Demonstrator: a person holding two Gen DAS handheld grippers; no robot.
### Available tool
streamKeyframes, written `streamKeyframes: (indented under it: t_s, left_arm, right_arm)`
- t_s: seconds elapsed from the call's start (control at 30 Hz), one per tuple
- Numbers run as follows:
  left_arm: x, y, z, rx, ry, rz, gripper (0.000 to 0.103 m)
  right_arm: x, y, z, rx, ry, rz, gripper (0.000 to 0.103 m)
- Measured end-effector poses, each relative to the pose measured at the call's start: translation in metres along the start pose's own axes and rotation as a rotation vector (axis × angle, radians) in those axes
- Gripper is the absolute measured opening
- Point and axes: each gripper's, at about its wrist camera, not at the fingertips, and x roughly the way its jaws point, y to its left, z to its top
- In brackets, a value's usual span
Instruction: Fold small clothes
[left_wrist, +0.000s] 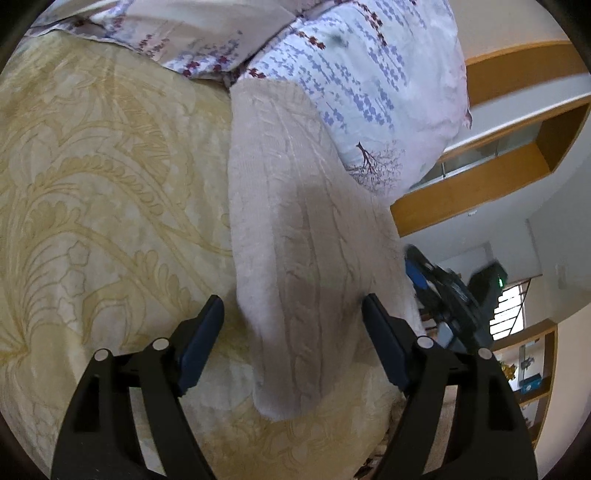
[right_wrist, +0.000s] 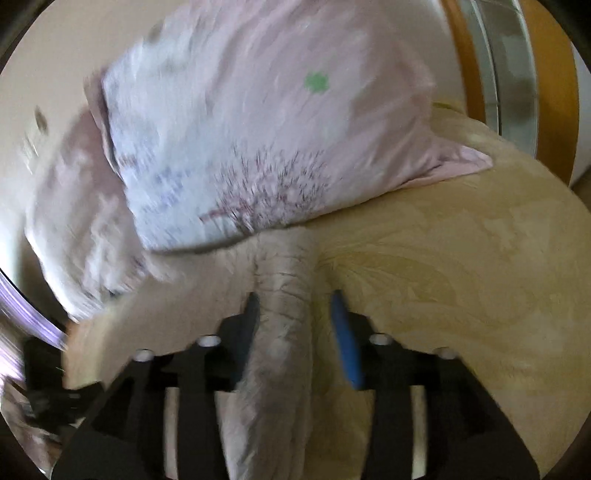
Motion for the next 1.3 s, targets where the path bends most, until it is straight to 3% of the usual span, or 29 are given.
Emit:
streamKeyframes:
  t_s: [0.13,0.23,0.3,0.37,0.43,0.5,0.63,0.7,0.8,0.97,1.03,1.1,1.23,1.3]
  left_arm:
    - [-0.007,0.0,-0.005,0.002,-0.023,0.013,0.072]
    - [-0.01,0.002,-0.01,-0.005,-0.022,0.005,0.063]
    - [-0.009,0.002,-0.012,-0.005,-0.02,0.007,0.054]
    - [-0.006,0.004,-0.015,-0.005,-0.007,-0.015,0.036]
    - [-0.004,0.003,-0.018,0.01,-0.003,-0.019,0.026]
    - [-0.006,0.001,-0.021,0.032,-0.008,-0.016,0.017]
    - [-0.015,-0.001,-0.035,0.064,-0.028,-0.022,0.014]
    - [-0.015,0.003,-0.042,0.056,-0.027,-0.036,0.014]
    - [-0.015,0.011,-0.05,0.03,-0.028,-0.061,0.014]
    - [-0.017,0.016,-0.048,-0.003,-0.012,-0.079,0.024]
    - [-0.022,0.014,-0.044,-0.018,-0.001,-0.08,0.036]
    - [-0.028,0.01,-0.037,-0.02,-0.01,-0.073,0.063]
    - [-0.029,0.003,-0.013,-0.004,-0.032,-0.015,0.076]
    - [-0.024,0.001,-0.003,-0.004,-0.03,0.014,0.077]
  right_arm:
    - [-0.02,-0.009,-0.019,0.068,0.038,0.094,0.052]
    - [-0.033,-0.011,-0.036,0.072,0.067,0.144,0.052]
    - [-0.037,-0.007,-0.045,0.062,0.079,0.16,0.052]
    - [-0.033,-0.002,-0.054,0.03,0.104,0.141,0.051]
    - [-0.028,0.0,-0.061,-0.006,0.127,0.122,0.013]
    - [-0.033,0.004,-0.063,-0.025,0.088,0.124,0.012]
    - [-0.05,0.016,-0.068,-0.11,0.025,0.104,0.011]
    - [-0.043,0.012,-0.075,-0.132,0.06,0.035,0.011]
    - [-0.029,-0.003,-0.081,-0.089,0.097,0.018,0.011]
    - [-0.029,-0.009,-0.075,-0.046,0.126,0.047,0.016]
    - [-0.034,-0.012,-0.068,-0.004,0.124,0.07,0.035]
    - [-0.041,-0.015,-0.058,0.034,0.094,0.098,0.04]
    - [-0.022,-0.018,-0.035,0.098,0.104,0.109,0.04]
    - [-0.008,-0.016,-0.03,0.114,0.133,0.127,0.04]
